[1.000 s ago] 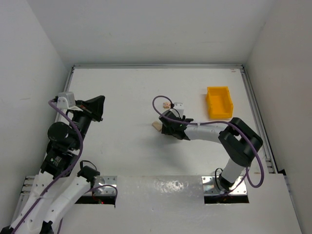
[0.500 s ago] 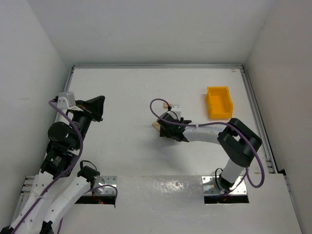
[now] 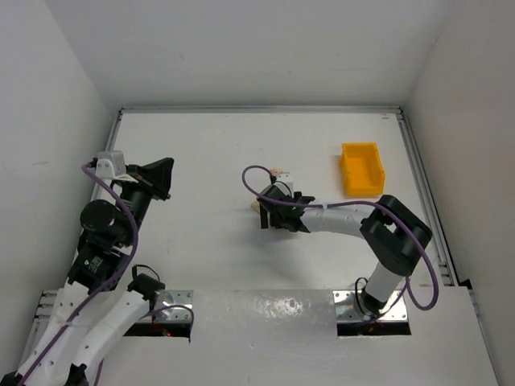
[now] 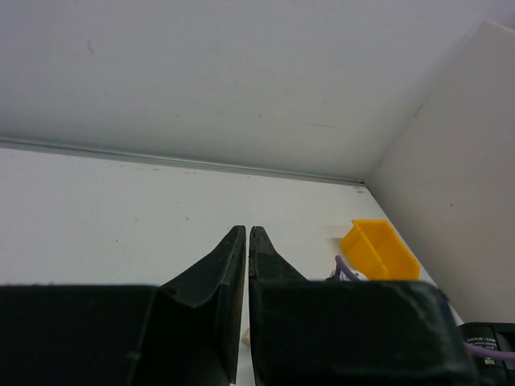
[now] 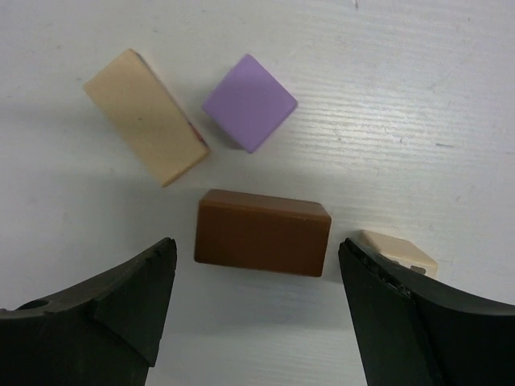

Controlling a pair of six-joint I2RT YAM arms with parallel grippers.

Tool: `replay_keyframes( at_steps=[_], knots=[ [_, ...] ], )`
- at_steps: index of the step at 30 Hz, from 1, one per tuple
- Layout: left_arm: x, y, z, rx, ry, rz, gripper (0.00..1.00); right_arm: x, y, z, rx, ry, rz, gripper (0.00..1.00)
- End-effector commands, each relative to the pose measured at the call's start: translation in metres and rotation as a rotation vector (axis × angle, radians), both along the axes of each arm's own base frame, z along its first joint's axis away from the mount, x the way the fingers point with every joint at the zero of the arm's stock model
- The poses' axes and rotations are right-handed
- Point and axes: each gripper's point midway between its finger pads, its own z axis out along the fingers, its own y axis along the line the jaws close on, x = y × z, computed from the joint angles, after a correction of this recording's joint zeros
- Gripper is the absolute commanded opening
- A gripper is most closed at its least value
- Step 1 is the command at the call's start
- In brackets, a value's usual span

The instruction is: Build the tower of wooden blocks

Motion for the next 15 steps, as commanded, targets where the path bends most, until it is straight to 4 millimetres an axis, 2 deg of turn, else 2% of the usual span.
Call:
replay_keyframes(
  at_steps=[1,4,5,6,7,8,10,11,12,14,15],
  knots=[
    [0.001,-0.001,0.008,-0.012,-0.02,-0.001,0.05,0.016,0.024,0.049,0.048,-0.079,0.102,0.8],
    [0.001,-0.001,0.008,-0.012,-0.018,0.0,0.07,0.025,0.031,0.076,0.034,-0.129,0.172,0.79],
    [0.001,-0.001,0.008,-0.012,-0.018,0.0,0.07,0.035,0.037,0.094,0.037,-0.165,0.18,0.79],
    [0.0,0.0,0.009,-0.013,-0.024,0.002,0.07,0.039,0.035,0.101,0.015,-0.178,0.188,0.79],
    [-0.001,0.001,0.011,-0.015,-0.028,0.005,0.08,0.049,0.032,0.109,-0.017,-0.203,0.198,0.78],
    [-0.002,0.003,0.011,-0.016,-0.031,0.013,0.08,0.06,0.039,0.128,0.003,-0.237,0.207,0.78],
    [-0.007,0.007,0.017,-0.026,-0.049,0.022,0.08,0.082,0.04,0.142,-0.004,-0.264,0.218,0.78],
    [-0.008,0.008,0.017,-0.03,-0.052,0.026,0.08,0.098,0.046,0.166,0.01,-0.317,0.209,0.78],
    [-0.009,0.008,0.017,-0.03,-0.053,0.026,0.09,0.111,0.042,0.173,0.009,-0.328,0.194,0.78],
    [-0.007,0.008,0.016,-0.03,-0.048,0.031,0.09,0.135,0.054,0.195,0.044,-0.357,0.199,0.78],
    [-0.003,0.007,0.012,-0.021,-0.032,0.035,0.09,0.142,0.052,0.198,0.047,-0.349,0.193,0.78]
  ],
)
